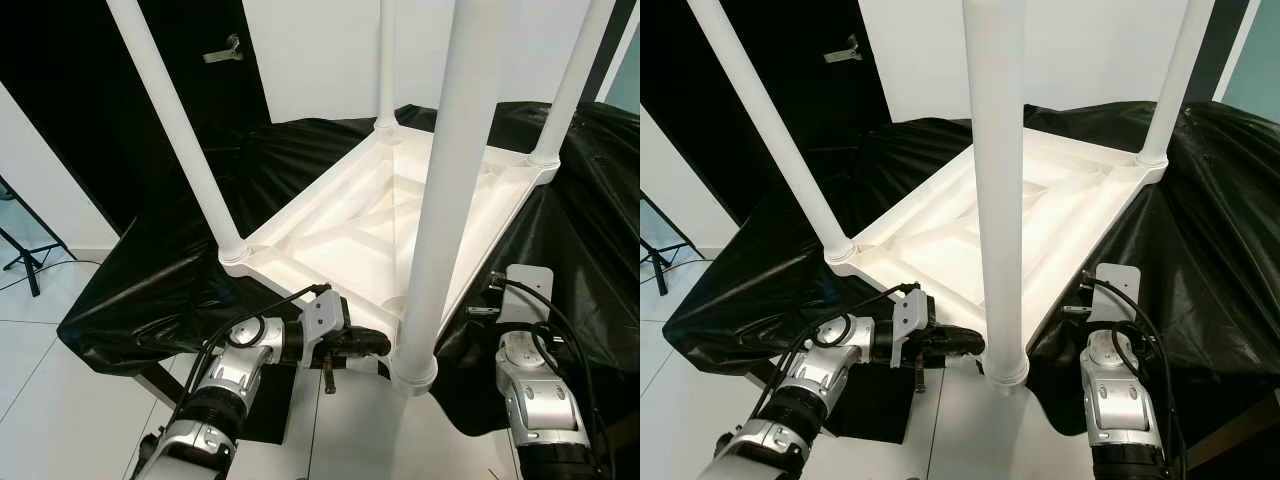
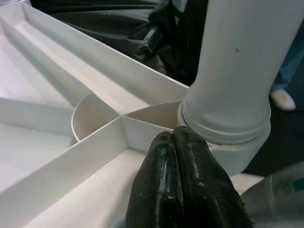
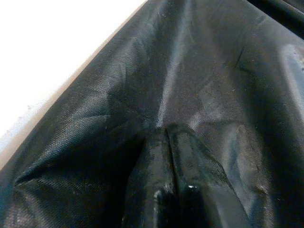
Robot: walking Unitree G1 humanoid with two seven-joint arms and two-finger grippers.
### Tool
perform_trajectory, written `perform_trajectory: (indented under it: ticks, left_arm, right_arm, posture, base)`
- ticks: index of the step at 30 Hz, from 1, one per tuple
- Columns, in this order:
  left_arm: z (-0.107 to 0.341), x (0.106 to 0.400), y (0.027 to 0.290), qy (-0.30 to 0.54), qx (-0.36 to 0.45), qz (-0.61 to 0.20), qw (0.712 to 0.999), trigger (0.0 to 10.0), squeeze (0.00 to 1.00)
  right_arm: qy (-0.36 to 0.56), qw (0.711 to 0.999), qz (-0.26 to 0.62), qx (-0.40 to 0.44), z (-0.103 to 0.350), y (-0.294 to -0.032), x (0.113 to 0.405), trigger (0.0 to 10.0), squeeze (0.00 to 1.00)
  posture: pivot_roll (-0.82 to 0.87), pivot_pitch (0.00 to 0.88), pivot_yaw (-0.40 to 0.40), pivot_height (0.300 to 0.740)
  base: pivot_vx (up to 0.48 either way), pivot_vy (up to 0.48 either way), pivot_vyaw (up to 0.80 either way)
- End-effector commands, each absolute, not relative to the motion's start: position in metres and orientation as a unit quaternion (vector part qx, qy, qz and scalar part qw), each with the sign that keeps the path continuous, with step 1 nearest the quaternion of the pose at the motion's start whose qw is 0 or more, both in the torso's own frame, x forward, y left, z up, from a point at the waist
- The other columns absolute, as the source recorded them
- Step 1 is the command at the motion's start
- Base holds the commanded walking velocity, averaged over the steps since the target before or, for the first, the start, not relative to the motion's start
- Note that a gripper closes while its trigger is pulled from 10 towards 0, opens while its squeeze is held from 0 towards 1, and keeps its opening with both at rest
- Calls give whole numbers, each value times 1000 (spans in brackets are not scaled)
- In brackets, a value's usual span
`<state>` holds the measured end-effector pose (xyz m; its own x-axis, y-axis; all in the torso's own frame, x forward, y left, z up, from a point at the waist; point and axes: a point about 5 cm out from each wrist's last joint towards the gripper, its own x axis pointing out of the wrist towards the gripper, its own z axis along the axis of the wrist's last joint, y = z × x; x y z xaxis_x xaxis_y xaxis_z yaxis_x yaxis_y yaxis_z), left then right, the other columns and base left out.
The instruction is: Building children table
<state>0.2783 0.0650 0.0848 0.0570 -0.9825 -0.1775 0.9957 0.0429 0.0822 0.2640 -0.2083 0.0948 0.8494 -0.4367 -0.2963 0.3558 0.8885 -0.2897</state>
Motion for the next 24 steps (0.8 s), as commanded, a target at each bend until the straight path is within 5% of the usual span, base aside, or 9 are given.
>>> perform_trajectory:
  ticks: [1,4,5,11,12,24]
  left_arm:
    - [71,282,65,65,73,-598,796,10000,0]
    - [75,282,64,52,62,-600,796,10000,0]
    - [79,280,63,41,45,-614,787,10000,1000]
    - [85,273,60,26,27,-642,766,10000,1000]
    - [87,271,61,20,23,-649,760,10000,0]
    - [99,268,87,25,5,-695,719,10000,0]
  right_arm:
    - [254,939,-209,-102,68,-211,251,10000,0]
    - [253,939,-209,-104,69,-211,251,10000,0]
    - [243,941,-209,-112,74,-210,253,10000,0]
    - [225,943,-209,-128,83,-209,257,10000,0]
    - [220,944,-209,-132,84,-209,258,10000,0]
    - [165,954,-200,-151,103,-204,264,10000,0]
  posture:
    - [-92,0,97,740]
    - [-92,0,97,740]
    - [-96,0,97,740]
    - [-94,0,95,740]
    - [-92,0,94,740]
    - [-90,0,90,740]
  base:
    - [0,0,0]
    - [0,0,0]
    - [0,0,0]
    - [0,0,0]
    - [0,0,0]
    - [0,0,0]
